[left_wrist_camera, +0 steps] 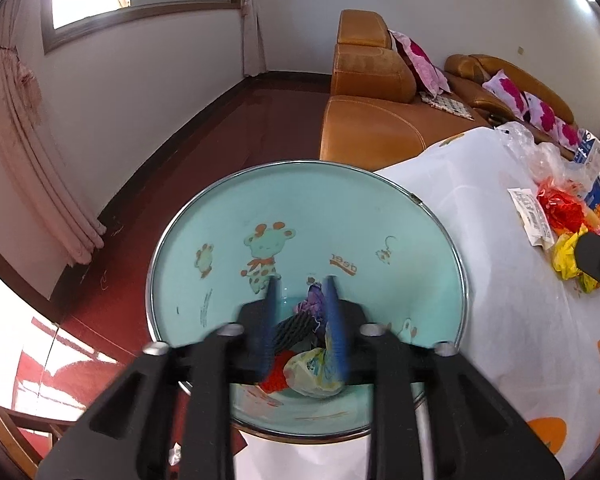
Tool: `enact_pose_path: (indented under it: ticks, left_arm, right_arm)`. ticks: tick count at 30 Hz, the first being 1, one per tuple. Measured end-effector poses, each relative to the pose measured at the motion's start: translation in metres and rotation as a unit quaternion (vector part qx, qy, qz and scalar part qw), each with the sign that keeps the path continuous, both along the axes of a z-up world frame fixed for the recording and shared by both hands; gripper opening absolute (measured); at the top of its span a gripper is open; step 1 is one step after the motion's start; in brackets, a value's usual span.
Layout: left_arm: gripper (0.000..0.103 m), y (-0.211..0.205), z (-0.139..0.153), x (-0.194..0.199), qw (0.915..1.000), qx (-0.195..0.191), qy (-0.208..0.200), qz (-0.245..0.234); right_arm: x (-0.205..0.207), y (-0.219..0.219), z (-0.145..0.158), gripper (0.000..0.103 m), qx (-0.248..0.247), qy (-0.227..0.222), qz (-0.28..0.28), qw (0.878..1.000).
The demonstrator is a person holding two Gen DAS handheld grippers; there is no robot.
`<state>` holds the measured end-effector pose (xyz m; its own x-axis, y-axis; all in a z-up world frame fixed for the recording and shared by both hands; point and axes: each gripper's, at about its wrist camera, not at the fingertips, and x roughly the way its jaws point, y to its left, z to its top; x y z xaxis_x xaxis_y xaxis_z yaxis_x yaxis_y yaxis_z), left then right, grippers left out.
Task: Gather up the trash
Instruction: 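Release the scrubber and the yellow snack bag into the blue bin, then move both open tools back from the bin toward the table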
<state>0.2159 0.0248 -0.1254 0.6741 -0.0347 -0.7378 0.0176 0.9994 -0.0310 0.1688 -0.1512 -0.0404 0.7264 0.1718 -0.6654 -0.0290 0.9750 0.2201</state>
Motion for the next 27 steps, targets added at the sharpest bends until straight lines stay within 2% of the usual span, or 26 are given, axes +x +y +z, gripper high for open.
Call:
enact_pose_path:
  ticks: [1,2,8,10,17,21,24,27]
  left_arm:
    - [0.062,0.0,0.002,-0.002,1.0,-0.002,-0.004,0.004]
    - [0.064,0.001,0.004,-0.004,1.0,-0.004,-0.007,0.005]
    - [0.075,-0.005,0.018,-0.015,0.9995,-0.008,-0.031,-0.006]
    - [0.08,-0.006,0.02,-0.018,0.9993,-0.014,-0.034,-0.005]
    - [0.086,0.008,0.038,-0.036,0.9975,-0.039,-0.055,-0.019]
    - [0.086,0.041,0.054,-0.049,0.9965,-0.019,-0.077,0.026]
    - [0.086,0.073,0.067,-0.058,0.9924,-0.02,-0.09,0.081]
    - [0.086,0.095,0.073,-0.064,0.9884,-0.021,-0.097,0.115]
  right_arm:
    - [-0.002,-0.004,0.001,0.047,0.004,0.0,-0.005,1.0]
    - [-0.004,-0.008,0.001,0.047,0.007,0.0,-0.008,1.0]
    - [-0.014,-0.02,0.005,0.047,0.018,-0.007,-0.018,1.0]
    - [-0.018,-0.025,0.006,0.05,0.02,-0.011,-0.022,0.999]
    - [-0.032,-0.048,0.009,0.053,0.022,-0.022,-0.05,0.998]
    - [-0.041,-0.066,0.007,0.054,0.028,-0.025,-0.074,0.997]
    - [-0.045,-0.074,0.005,0.054,0.036,-0.024,-0.083,0.996]
    - [-0.048,-0.077,0.001,0.054,0.035,-0.02,-0.082,0.996]
